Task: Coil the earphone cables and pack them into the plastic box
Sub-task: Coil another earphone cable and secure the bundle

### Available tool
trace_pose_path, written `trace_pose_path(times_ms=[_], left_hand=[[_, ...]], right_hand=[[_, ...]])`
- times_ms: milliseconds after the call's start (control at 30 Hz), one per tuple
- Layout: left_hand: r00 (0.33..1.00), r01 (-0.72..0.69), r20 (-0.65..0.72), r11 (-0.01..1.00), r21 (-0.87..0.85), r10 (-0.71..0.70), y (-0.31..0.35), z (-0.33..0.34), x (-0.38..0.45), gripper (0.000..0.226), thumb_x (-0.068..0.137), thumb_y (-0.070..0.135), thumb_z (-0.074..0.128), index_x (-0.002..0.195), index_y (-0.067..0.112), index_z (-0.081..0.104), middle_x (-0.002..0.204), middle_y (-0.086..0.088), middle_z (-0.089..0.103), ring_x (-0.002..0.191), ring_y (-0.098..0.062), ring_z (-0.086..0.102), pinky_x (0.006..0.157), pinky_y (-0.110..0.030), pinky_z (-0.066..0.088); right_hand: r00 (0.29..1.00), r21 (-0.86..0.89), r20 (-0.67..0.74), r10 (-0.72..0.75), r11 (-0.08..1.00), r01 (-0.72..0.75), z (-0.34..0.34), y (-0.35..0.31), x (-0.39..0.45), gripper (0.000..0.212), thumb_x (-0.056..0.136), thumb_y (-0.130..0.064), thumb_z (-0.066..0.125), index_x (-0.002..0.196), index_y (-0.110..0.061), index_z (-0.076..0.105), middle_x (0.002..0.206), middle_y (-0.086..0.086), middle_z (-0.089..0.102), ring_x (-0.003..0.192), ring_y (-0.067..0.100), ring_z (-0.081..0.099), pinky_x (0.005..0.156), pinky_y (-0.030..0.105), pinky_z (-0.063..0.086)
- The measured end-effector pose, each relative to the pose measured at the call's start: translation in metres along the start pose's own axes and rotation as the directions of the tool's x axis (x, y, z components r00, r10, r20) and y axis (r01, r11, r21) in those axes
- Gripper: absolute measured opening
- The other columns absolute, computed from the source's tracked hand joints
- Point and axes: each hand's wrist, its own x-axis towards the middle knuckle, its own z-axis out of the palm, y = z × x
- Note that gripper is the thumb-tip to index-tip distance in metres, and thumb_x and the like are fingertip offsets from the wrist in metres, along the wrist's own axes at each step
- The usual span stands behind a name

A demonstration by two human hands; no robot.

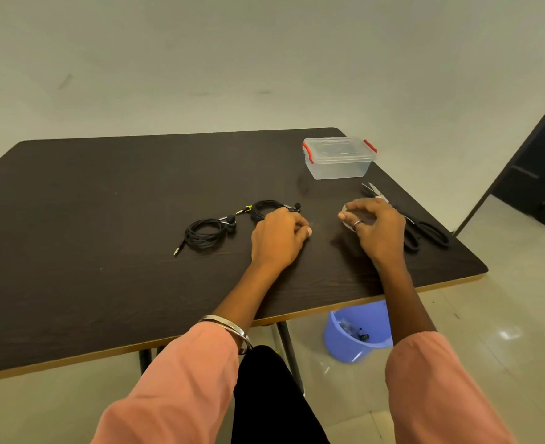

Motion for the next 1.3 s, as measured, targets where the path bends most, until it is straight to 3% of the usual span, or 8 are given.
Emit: trace_pose_path(times_ms=[167, 267, 367, 533, 733, 900, 1133, 1300], left_hand=[[1.0, -0.022, 0.0, 1.0, 0.005, 0.022, -0.002, 0.001, 0.001, 0.016, 0.089, 0.033, 0.06, 0.099, 0.029, 0.072, 0.102, 0.007, 0.066, 0.096, -0.014, 0.063, 0.079, -0.035, 0.051], [1.0, -0.025, -0.006, 1.0, -0.001, 0.025, -0.003, 0.001, 0.002, 0.02, 0.089, 0.033, 0.059, 0.104, 0.028, 0.071, 0.105, 0.007, 0.067, 0.098, -0.013, 0.063, 0.08, -0.035, 0.051], [0.999, -0.032, -0.003, 0.999, 0.007, 0.032, -0.002, 0.0, 0.0, 0.025, 0.09, 0.033, 0.058, 0.112, 0.027, 0.068, 0.107, 0.005, 0.067, 0.101, -0.014, 0.061, 0.081, -0.034, 0.049], [0.997, -0.068, 0.025, 0.997, 0.045, 0.067, 0.0, -0.001, 0.0, 0.033, 0.092, 0.032, 0.056, 0.124, 0.027, 0.06, 0.106, 0.006, 0.065, 0.103, -0.015, 0.059, 0.078, -0.033, 0.045], [0.996, -0.092, 0.028, 0.993, 0.076, 0.09, 0.0, 0.001, 0.0, 0.04, 0.094, 0.033, 0.053, 0.133, 0.024, 0.054, 0.114, 0.003, 0.061, 0.105, -0.017, 0.059, 0.079, -0.034, 0.046], [0.997, -0.068, -0.032, 0.995, 0.073, 0.071, 0.002, 0.0, -0.001, 0.032, 0.096, 0.03, 0.05, 0.124, 0.022, 0.062, 0.116, -0.001, 0.063, 0.106, -0.021, 0.059, 0.083, -0.037, 0.047], [0.993, -0.032, -0.108, 0.983, 0.181, 0.053, 0.013, 0.001, 0.004, 0.026, 0.097, 0.029, 0.049, 0.109, 0.016, 0.068, 0.104, -0.006, 0.067, 0.093, -0.029, 0.064, 0.071, -0.036, 0.048], [0.991, -0.041, -0.112, 0.956, 0.291, 0.077, 0.014, 0.003, 0.008, 0.028, 0.1, 0.027, 0.042, 0.108, 0.011, 0.064, 0.102, -0.011, 0.066, 0.091, -0.033, 0.063, 0.063, -0.034, 0.038]], right_hand=[[0.963, -0.32, -0.262, 0.059, 0.936, -0.144, -0.03, 0.013, 0.001, 0.023, 0.091, -0.011, 0.06, 0.112, -0.008, 0.068, 0.116, 0.014, 0.063, 0.112, 0.029, 0.048, 0.086, 0.033, 0.04], [0.97, -0.615, -0.144, 0.198, 0.75, -0.244, -0.053, 0.029, 0.004, 0.03, 0.091, -0.019, 0.061, 0.118, -0.005, 0.063, 0.117, 0.022, 0.059, 0.112, 0.039, 0.047, 0.088, 0.042, 0.043], [0.956, -0.719, 0.007, 0.293, 0.666, -0.199, -0.059, 0.035, 0.006, 0.036, 0.092, -0.028, 0.06, 0.118, -0.003, 0.057, 0.114, 0.023, 0.059, 0.109, 0.039, 0.051, 0.087, 0.043, 0.045], [0.948, -0.754, 0.123, 0.293, 0.648, -0.103, -0.062, 0.023, 0.014, 0.032, 0.089, -0.025, 0.065, 0.111, -0.003, 0.056, 0.103, 0.02, 0.062, 0.097, 0.035, 0.058, 0.083, 0.042, 0.051], [0.951, -0.753, 0.16, 0.265, 0.655, -0.056, -0.071, 0.008, 0.022, 0.046, 0.087, -0.022, 0.068, 0.122, -0.002, 0.046, 0.118, 0.023, 0.051, 0.103, 0.039, 0.057, 0.088, 0.045, 0.048], [0.978, -0.556, 0.114, 0.177, 0.827, -0.085, -0.09, -0.006, 0.025, 0.041, 0.084, -0.017, 0.071, 0.118, -0.005, 0.052, 0.118, 0.022, 0.055, 0.104, 0.037, 0.055, 0.092, 0.046, 0.049], [0.892, -0.424, 0.451, 0.007, 0.882, 0.207, -0.108, -0.049, 0.006, 0.053, 0.072, -0.016, 0.082, 0.115, -0.011, 0.051, 0.105, 0.01, 0.058, 0.088, 0.019, 0.053, 0.069, 0.024, 0.043], [0.875, -0.502, 0.485, -0.017, 0.813, 0.294, -0.119, -0.061, -0.002, 0.065, 0.061, -0.033, 0.088, 0.112, -0.015, 0.052, 0.106, 0.009, 0.056, 0.093, 0.024, 0.052, 0.079, 0.037, 0.048]])
